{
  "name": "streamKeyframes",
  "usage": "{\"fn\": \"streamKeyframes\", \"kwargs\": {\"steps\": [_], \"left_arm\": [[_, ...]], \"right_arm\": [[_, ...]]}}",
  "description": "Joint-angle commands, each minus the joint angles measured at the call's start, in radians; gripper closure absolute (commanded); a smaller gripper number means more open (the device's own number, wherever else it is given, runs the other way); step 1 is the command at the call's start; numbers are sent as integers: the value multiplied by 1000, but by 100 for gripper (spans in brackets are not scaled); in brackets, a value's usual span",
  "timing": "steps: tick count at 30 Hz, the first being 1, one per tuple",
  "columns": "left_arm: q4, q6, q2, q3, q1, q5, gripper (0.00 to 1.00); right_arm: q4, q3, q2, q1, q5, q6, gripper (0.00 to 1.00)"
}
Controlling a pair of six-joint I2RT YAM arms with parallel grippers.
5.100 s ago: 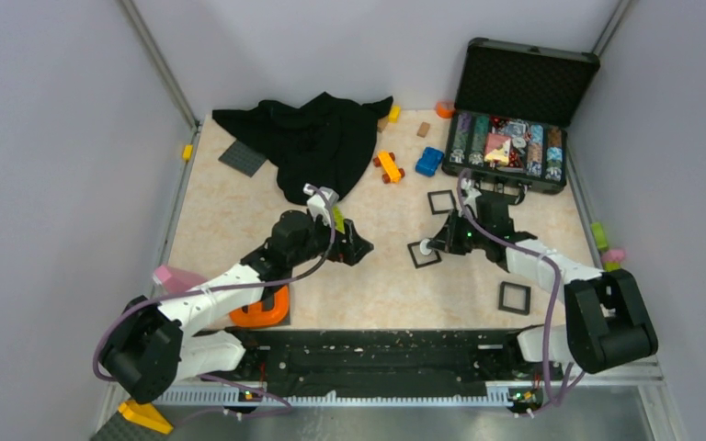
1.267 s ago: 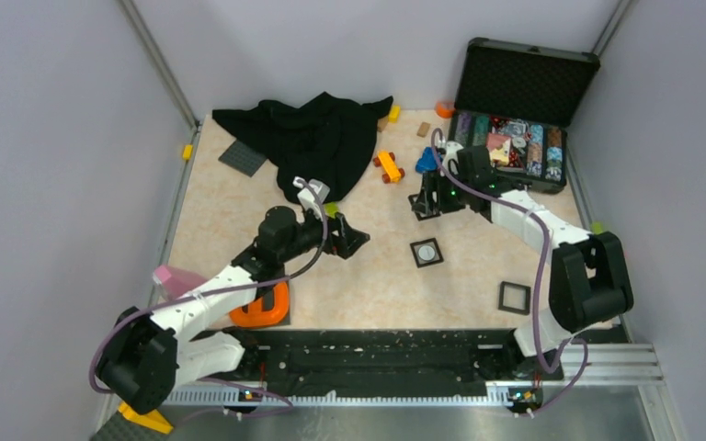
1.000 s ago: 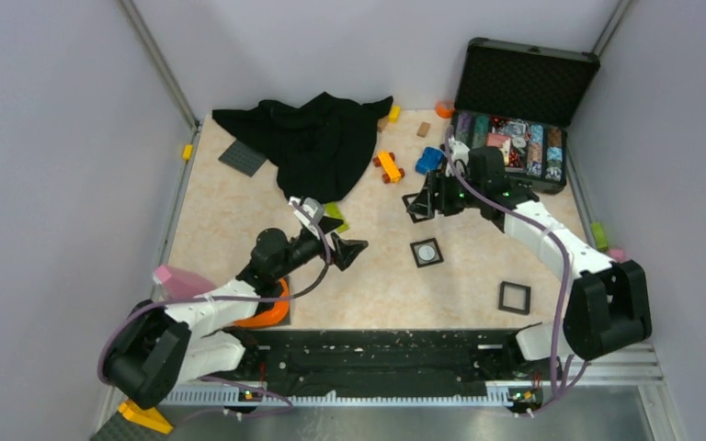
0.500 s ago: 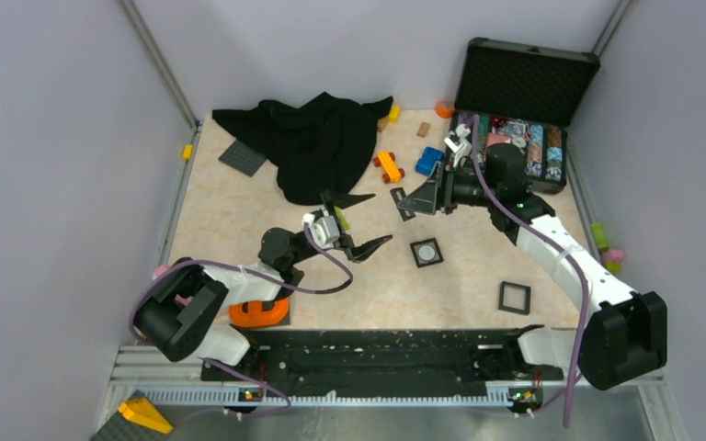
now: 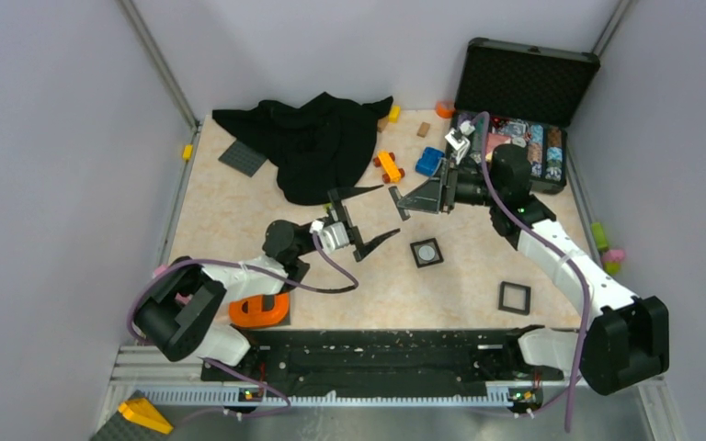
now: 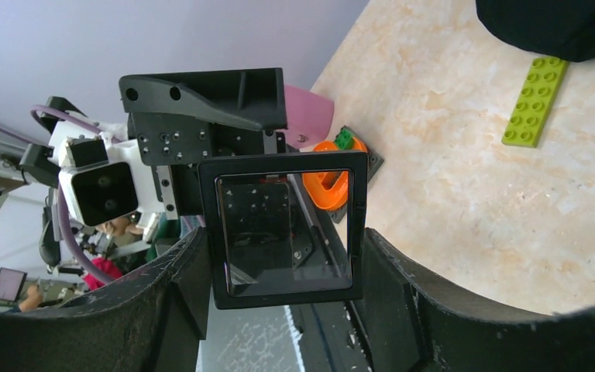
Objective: Remove the brooch from the garment
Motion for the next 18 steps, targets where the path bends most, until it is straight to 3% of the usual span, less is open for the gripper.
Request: {"fn": "streamKeyframes", "kwargs": {"steps": [1,18], "left_arm": [[-42,45,1,52,-6,-4,2],[-44,77,39,89,-43,-18,5]], "right_arm": [[78,-6,-33,15,-36,41,39],[206,-51,-25,28,-33,126,39]]}}
